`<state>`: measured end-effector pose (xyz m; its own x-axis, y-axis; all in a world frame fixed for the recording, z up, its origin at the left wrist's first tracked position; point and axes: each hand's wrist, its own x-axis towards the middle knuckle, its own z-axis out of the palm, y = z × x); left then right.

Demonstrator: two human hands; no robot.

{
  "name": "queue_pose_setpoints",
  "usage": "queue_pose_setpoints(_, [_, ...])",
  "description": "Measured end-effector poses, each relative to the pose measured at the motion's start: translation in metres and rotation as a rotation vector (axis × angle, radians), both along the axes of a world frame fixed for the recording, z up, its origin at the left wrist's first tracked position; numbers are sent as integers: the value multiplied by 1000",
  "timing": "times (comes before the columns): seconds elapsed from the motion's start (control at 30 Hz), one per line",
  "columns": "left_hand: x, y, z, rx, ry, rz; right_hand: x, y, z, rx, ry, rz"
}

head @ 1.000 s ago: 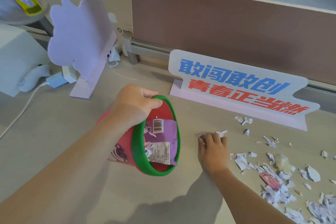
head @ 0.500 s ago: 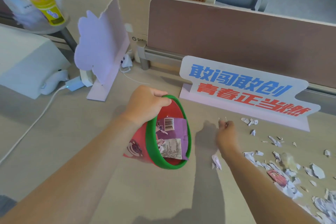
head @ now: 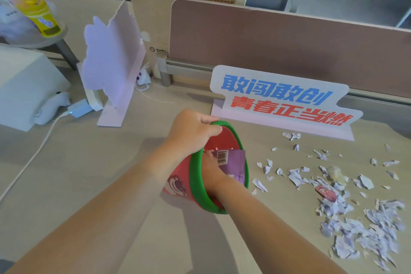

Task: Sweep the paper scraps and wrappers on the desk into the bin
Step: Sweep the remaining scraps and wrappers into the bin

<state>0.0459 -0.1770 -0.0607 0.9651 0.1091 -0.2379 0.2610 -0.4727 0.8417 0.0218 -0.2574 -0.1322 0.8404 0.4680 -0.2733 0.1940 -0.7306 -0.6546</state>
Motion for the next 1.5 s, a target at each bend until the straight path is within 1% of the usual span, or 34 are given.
queue_pose_setpoints(0.03, [0, -1, 0, 7, -8, -7, -3, -3, 2, 74, -87, 38])
queue_pose_setpoints(0.07, [0, -1, 0, 14, -16, -11, -6, -9, 8, 202, -141, 30])
queue_pose_setpoints(0.1, [1, -2, 0, 23, -20, -15, -9, -21, 10, 295, -173, -38])
queue_pose_setpoints(0.17, [2, -4, 0, 40, -21, -22, -17, -51, 16, 449, -192, -311])
queue_pose_setpoints(0.2, [3, -5, 0, 44, -19, -27, -20, -70, 18, 484, -208, -477])
queue_pose_setpoints(0.23, [3, -6, 0, 47, -18, -33, -23, -90, 15, 494, -206, -637])
queue_pose_setpoints(0.27, [5, -11, 0, 52, -18, -41, -25, -114, 10, 472, -200, -749])
queue_pose_setpoints(0.3, [6, -14, 0, 64, -18, -40, -24, -136, 1, 420, -176, -833])
queue_pose_setpoints(0.37, [10, -18, -1, 93, -20, -28, -20, -169, -22, 262, -113, -922])
queue_pose_setpoints(0.43, [16, -26, -2, 105, -10, -6, -10, -197, -41, 148, -87, -929])
queue_pose_setpoints(0.5, [23, -34, -2, 111, 5, 13, 5, -217, -52, 55, -97, -875])
queue_pose_setpoints(0.63, [31, -46, 0, 167, 23, 60, 53, -242, -62, -8, -16, -767])
queue_pose_setpoints(0.7, [31, -51, -1, 181, 23, 65, 78, -249, -65, -25, -18, -725])
queue_pose_setpoints(0.77, [32, -56, -1, 195, 22, 73, 104, -254, -72, -75, -54, -627])
queue_pose_setpoints(0.87, [37, -63, -3, 232, 39, 123, 129, -255, -89, -175, -43, -428])
queue_pose_setpoints(1.0, [39, -66, -4, 287, 55, 145, 109, -252, -124, -449, -136, -179])
queue_pose_setpoints(1.07, [42, -71, -6, 307, 70, 128, 81, -247, -134, -431, -155, -83])
queue_pose_setpoints(1.17, [53, -83, -12, 366, 94, 64, 44, -243, -124, -265, -144, 45])
queue_pose_setpoints(1.2, [56, -87, -14, 374, 104, 35, 38, -246, -117, -152, -111, 11])
queue_pose_setpoints(1.23, [57, -92, -15, 374, 115, 4, 34, -252, -109, -16, -81, -101])
queue_pose_setpoints(1.27, [58, -95, -16, 377, 124, -14, 35, -262, -103, 80, -94, -254])
queue_pose_setpoints(1.3, [59, -97, -18, 389, 131, -24, 38, -273, -97, 115, -147, -421])
queue_pose_setpoints(1.33, [58, -98, -19, 400, 129, -29, 45, -289, -93, 93, -193, -574])
queue_pose_setpoints(1.4, [58, -98, -18, 409, 124, -40, 63, -320, -93, 7, -205, -758])
queue_pose_setpoints(1.43, [57, -97, -17, 410, 121, -42, 72, -332, -98, -55, -170, -779])
queue_pose_setpoints(1.5, [55, -95, -14, 411, 108, -38, 82, -341, -112, -215, -87, -727])
